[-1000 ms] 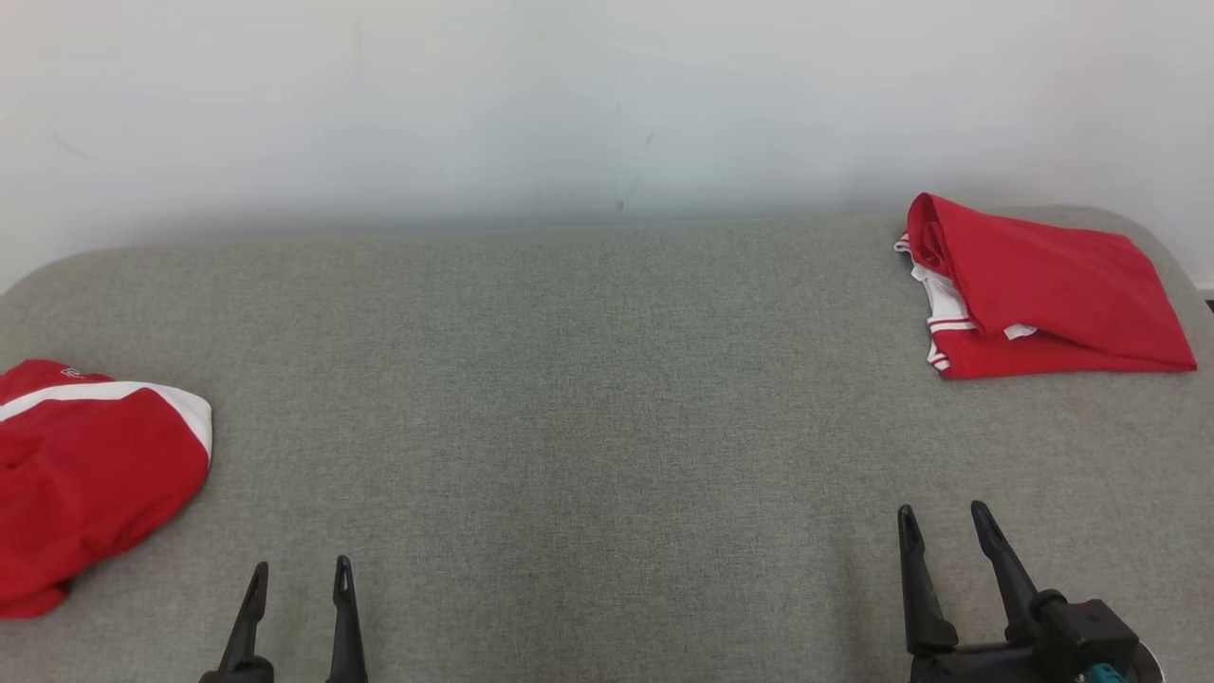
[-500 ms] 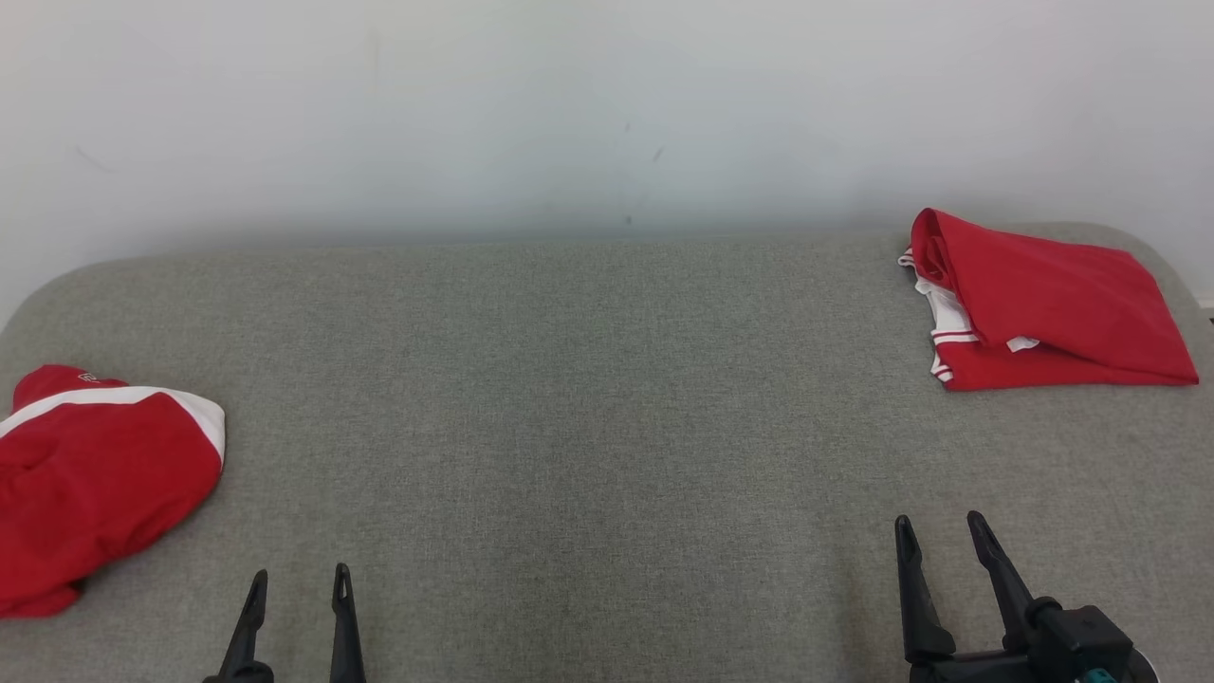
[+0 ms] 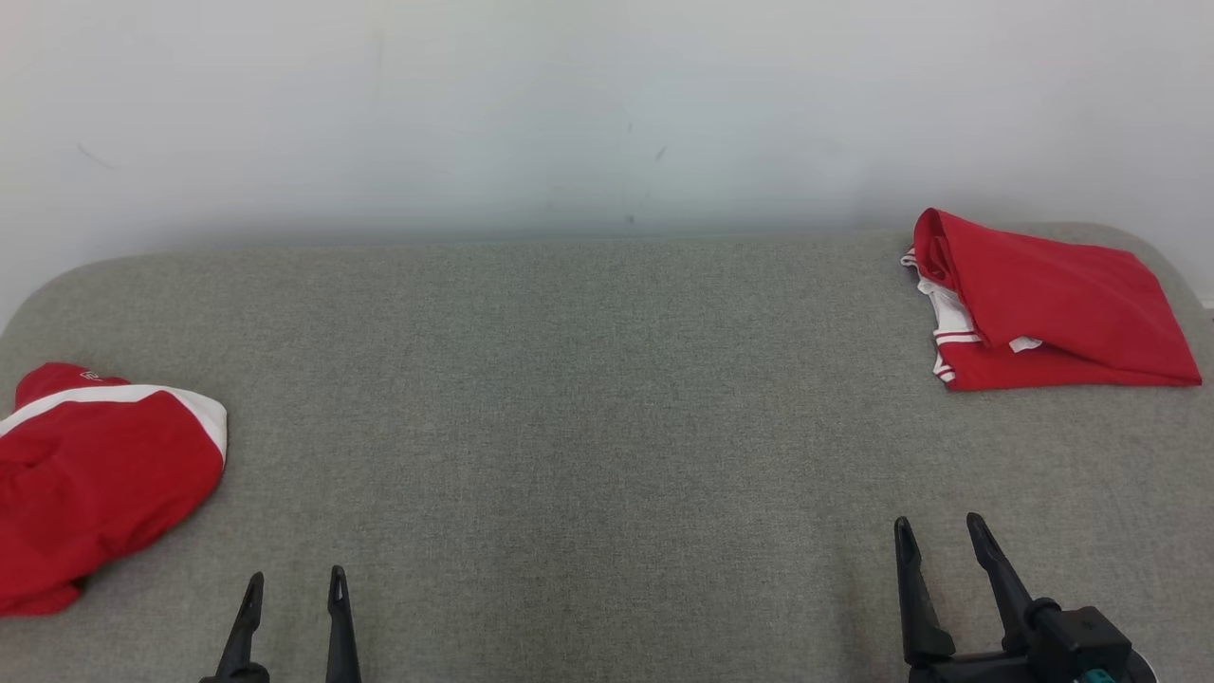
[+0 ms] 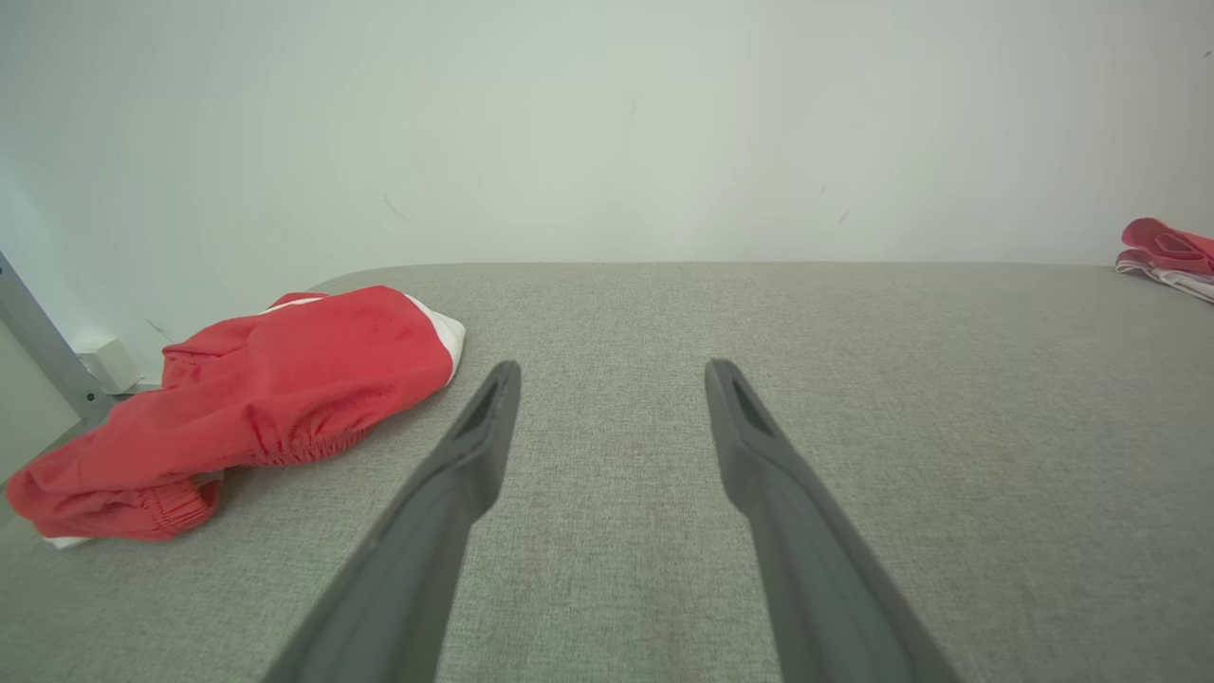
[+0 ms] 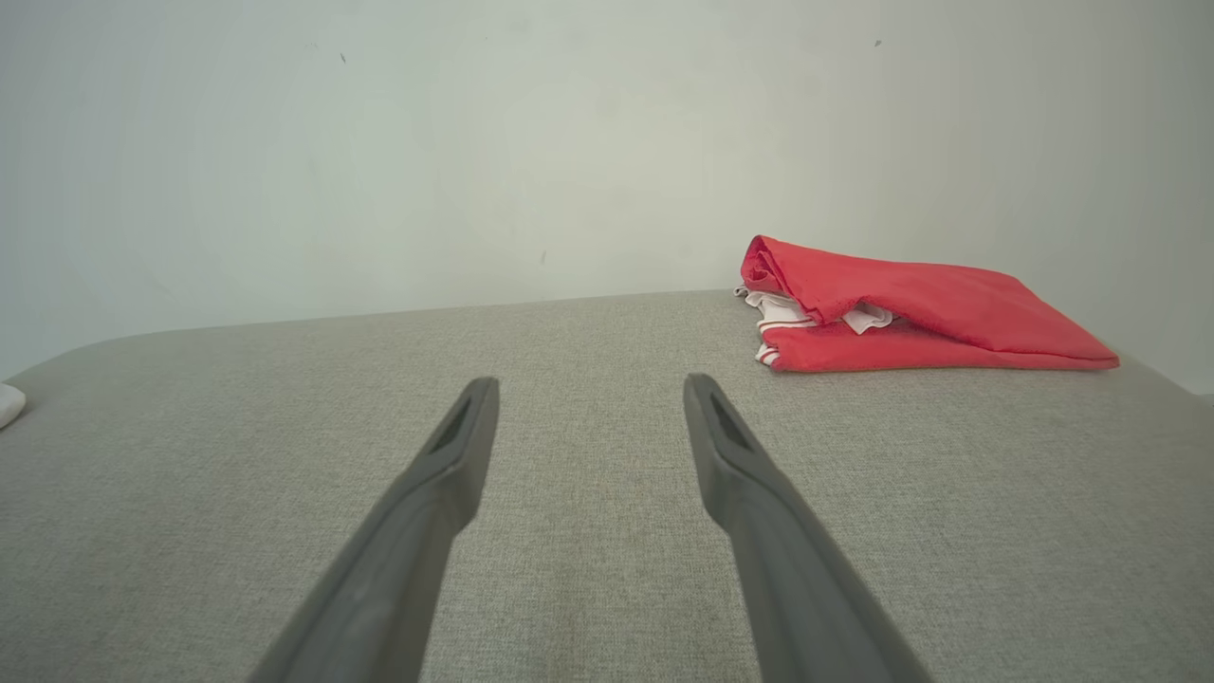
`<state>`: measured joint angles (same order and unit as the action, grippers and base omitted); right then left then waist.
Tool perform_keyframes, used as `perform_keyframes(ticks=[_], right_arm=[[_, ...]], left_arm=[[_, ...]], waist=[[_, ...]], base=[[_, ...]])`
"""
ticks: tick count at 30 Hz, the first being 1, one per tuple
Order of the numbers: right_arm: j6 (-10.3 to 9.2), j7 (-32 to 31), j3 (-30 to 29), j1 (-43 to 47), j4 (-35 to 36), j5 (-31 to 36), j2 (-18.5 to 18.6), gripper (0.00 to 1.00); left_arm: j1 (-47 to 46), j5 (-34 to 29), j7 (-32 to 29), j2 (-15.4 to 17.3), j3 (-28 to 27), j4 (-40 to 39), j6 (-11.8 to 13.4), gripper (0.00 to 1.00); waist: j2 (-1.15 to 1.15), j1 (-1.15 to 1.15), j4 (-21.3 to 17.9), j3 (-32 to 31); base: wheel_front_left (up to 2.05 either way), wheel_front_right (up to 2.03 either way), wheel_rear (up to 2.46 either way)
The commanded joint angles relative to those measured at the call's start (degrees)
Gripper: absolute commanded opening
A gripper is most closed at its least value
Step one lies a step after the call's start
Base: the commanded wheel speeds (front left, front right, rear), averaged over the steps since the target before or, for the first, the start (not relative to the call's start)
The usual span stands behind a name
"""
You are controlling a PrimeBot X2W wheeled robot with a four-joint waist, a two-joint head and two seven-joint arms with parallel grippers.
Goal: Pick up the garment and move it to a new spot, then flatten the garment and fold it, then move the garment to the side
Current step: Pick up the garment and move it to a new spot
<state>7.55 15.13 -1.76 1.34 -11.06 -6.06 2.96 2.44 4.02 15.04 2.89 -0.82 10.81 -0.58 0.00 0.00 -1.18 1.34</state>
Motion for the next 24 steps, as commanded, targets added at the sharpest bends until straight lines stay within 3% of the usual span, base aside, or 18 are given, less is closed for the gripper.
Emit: perform_keyframes(ticks=[1, 24], right_arm=[[-0.16, 0.1, 0.0, 0.6, -0.1, -0.2, -0.2, 1.00], [-0.15, 0.1, -0.5, 1.0, 0.2, -0.4, -0.1, 1.00]], left_arm=[[0.4, 0.0, 0.1, 0.0, -0.2, 0.2, -0.2, 1.00], [0.1, 0.2, 0.1, 0.0, -0.9, 0.5, -0.6, 1.00]], waist=[[0.00, 0.00, 0.0, 0.0], [0.00, 0.00, 0.9, 0.3]], base=[[0.00, 0.00, 0.00], [0.00, 0.00, 0.00]])
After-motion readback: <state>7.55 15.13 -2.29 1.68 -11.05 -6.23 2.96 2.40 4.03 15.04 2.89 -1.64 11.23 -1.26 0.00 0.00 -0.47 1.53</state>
